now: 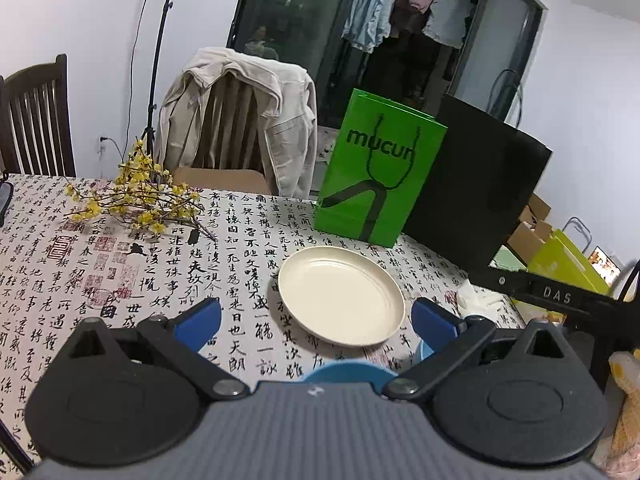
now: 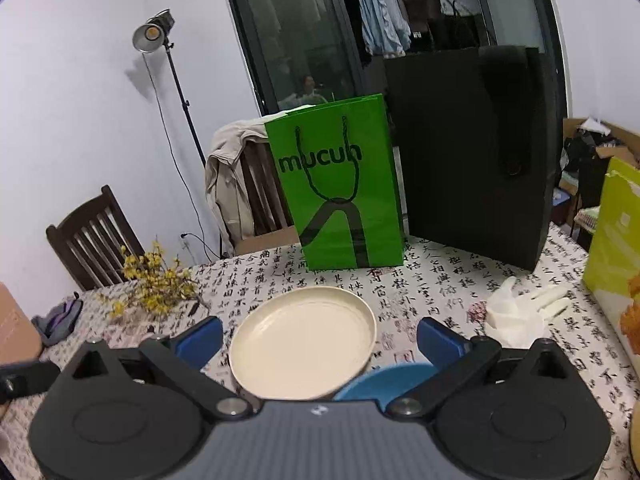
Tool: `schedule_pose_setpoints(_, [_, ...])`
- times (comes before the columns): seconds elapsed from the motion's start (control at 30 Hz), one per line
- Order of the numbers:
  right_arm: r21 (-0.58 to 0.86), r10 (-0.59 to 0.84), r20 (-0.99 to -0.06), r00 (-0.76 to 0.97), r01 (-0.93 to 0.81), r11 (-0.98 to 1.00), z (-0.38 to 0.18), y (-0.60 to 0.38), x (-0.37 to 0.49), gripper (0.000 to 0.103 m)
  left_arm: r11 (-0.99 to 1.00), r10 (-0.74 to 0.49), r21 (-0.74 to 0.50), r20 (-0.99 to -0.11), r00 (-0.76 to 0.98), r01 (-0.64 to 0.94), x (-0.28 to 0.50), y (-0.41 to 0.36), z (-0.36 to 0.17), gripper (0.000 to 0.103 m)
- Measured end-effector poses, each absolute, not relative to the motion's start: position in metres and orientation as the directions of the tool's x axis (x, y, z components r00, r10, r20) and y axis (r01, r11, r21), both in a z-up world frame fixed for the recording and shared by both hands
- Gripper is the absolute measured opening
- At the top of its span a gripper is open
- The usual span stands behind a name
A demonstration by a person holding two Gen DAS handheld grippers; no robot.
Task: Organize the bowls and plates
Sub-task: 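Move both open grippers to the last cream plate by the green bag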
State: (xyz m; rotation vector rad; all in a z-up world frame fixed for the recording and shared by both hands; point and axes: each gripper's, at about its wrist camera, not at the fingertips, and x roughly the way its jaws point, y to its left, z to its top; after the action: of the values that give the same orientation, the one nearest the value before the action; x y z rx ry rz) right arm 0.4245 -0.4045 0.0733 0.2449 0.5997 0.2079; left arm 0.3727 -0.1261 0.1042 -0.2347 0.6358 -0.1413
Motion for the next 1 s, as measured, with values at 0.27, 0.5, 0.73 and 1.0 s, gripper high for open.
schedule_pose_setpoints(0.27, [0.354, 0.254, -0.572, 0.78, -0.045, 0.934, 0.065, -0.408, 0.499, 0.103, 0.971, -0.129, -0.239, -0.572, 0.81, -0.014, 0.432, -0.135, 0.114, 0.103])
schedule_pose_setpoints(0.5, [0.395, 0.231, -0.596, 0.769, 0.03, 0.918, 0.036, -0.414, 0.542, 0.103, 0.972, -0.093, -0.225, -0.608, 0.788, -0.059, 0.486, -0.149, 0.092, 0.103])
schedule_pose_setpoints(0.73, [0.442, 0.297, -0.639, 0.709, 0.023, 0.897, 0.004, -0.427, 0.556, 0.103, 0.976, -0.049, -0.195, -0.636, 0.77, -0.099, 0.516, -0.163, 0.063, 0.103])
schedule_pose_setpoints(1.0, [0.387, 0.289, -0.711, 0.641, 0.014, 0.922, -0.018, -0.412, 0.57, 0.103, 0.969, -0.053, -0.208, -0.708, 0.704, -0.136, 0.537, -0.17, 0.034, 0.103])
